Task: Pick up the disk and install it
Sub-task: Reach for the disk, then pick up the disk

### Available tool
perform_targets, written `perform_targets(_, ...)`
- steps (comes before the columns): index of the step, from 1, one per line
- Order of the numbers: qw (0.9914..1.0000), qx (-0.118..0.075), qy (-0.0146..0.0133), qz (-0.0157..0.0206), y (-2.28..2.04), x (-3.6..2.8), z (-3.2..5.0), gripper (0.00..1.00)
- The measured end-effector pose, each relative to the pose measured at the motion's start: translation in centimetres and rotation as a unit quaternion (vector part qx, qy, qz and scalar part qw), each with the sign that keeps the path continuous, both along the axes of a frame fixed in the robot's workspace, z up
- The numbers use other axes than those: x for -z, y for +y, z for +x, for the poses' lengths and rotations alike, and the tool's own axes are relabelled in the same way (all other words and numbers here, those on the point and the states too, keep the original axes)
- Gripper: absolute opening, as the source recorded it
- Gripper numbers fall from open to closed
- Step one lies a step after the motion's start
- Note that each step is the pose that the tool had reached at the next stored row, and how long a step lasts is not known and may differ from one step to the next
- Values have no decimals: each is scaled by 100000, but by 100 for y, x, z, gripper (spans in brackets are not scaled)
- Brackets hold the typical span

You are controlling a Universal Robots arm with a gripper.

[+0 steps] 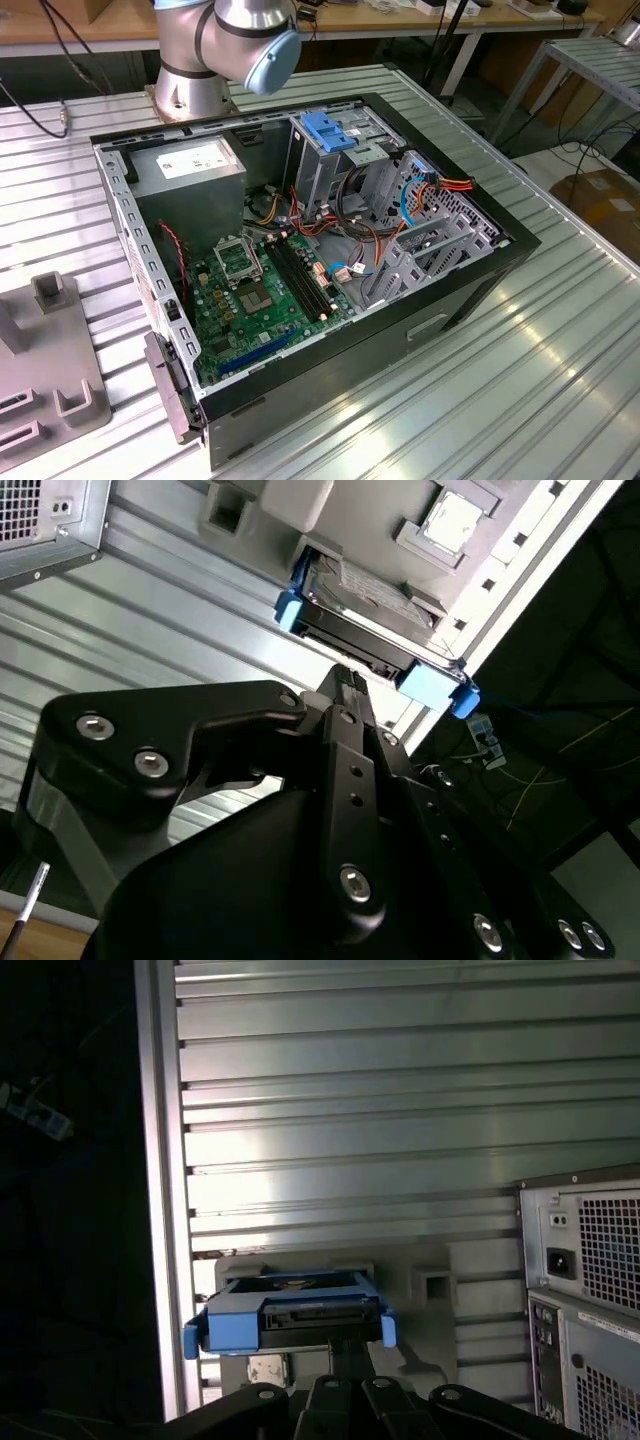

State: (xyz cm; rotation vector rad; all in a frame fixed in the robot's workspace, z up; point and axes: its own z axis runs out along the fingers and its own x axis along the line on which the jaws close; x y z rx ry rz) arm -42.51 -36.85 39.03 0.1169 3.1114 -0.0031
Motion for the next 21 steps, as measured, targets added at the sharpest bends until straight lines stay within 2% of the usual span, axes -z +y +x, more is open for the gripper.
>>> perform_targets(1,100000,1,-3,1,2,2,-51,10)
perform_targets(2,100000,3,3,-3,8,5,-157,10)
perform_targets(5,100000,3,12,-7,14,10,-301,10)
perform_targets(7,100000,2,1,-2,15,12,-349,10)
perform_targets(21,100000,0,9,-4,15,11,-369,10)
